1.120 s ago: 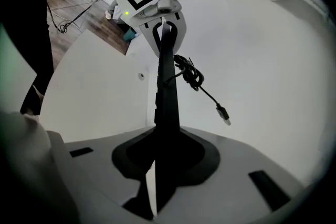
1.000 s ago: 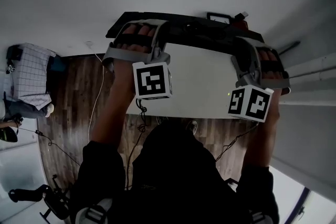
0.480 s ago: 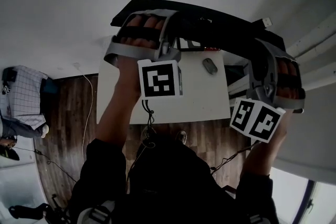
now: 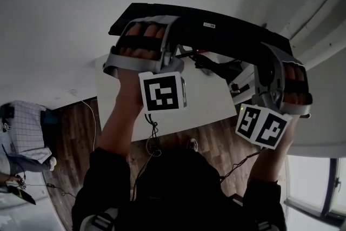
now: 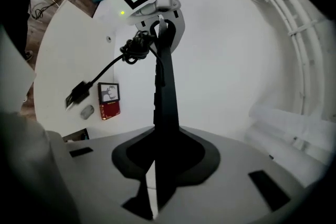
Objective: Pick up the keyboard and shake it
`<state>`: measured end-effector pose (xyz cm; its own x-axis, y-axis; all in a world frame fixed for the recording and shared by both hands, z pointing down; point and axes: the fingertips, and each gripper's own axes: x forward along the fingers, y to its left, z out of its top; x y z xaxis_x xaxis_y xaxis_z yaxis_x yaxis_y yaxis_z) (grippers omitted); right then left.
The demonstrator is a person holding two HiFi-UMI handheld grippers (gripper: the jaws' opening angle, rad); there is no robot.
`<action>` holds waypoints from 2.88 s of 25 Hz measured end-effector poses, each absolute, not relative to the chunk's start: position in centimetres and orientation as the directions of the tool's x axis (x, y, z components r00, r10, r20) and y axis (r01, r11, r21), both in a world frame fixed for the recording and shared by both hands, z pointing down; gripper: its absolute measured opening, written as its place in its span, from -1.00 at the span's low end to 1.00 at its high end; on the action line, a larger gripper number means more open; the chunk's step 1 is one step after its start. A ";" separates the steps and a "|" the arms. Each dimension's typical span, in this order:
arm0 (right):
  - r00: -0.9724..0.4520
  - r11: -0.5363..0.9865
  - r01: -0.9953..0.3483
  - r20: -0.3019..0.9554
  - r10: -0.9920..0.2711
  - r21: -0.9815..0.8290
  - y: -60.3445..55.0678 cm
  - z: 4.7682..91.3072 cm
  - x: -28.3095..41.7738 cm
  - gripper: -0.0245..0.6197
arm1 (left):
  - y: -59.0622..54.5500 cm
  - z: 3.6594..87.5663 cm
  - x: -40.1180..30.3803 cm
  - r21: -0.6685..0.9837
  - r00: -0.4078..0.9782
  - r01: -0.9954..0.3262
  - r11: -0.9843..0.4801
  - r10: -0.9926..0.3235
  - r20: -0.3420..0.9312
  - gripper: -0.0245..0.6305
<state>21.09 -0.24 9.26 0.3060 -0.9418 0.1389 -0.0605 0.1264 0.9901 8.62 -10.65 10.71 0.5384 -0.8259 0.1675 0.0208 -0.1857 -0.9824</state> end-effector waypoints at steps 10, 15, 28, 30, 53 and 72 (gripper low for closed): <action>0.154 0.140 -0.091 0.152 -0.976 0.986 -5.6 11.7 21.6 -0.65 | -13.5 12.1 7.2 -0.982 0.392 0.035 -0.188 -0.901 0.187 -0.70; -0.007 0.196 -0.106 0.196 -0.981 0.975 -13.1 17.6 19.1 -0.65 | -17.9 17.3 3.5 -0.975 0.231 0.055 -0.215 -0.947 0.222 -0.70; -0.473 0.237 -0.058 0.182 -0.862 0.970 -12.2 18.1 -0.9 -0.65 | -8.1 16.2 -16.6 -0.976 -0.278 0.032 -0.216 -0.940 0.199 -0.70; -0.553 0.242 -0.047 0.177 -0.814 0.969 -13.0 19.1 -3.9 -0.65 | -7.4 16.8 -19.1 -0.975 -0.370 0.023 -0.219 -0.908 0.195 -0.70; -0.366 0.251 0.003 0.234 -0.901 0.968 -14.0 20.4 -0.4 -0.65 | -11.4 19.5 -16.5 -0.970 -0.175 -0.020 -0.242 -0.954 0.241 -0.70; -0.066 0.573 -0.083 0.569 -0.819 0.815 -14.5 35.3 4.9 -0.65 | -16.9 34.7 -10.9 -0.820 0.177 0.101 -0.563 -0.801 0.572 -0.70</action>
<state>4.90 -14.51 35.33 -0.0661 -0.8195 0.5693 -0.0829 0.5731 0.8153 -10.90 -16.87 34.74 0.1771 -0.8011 0.5717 0.1008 -0.5631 -0.8202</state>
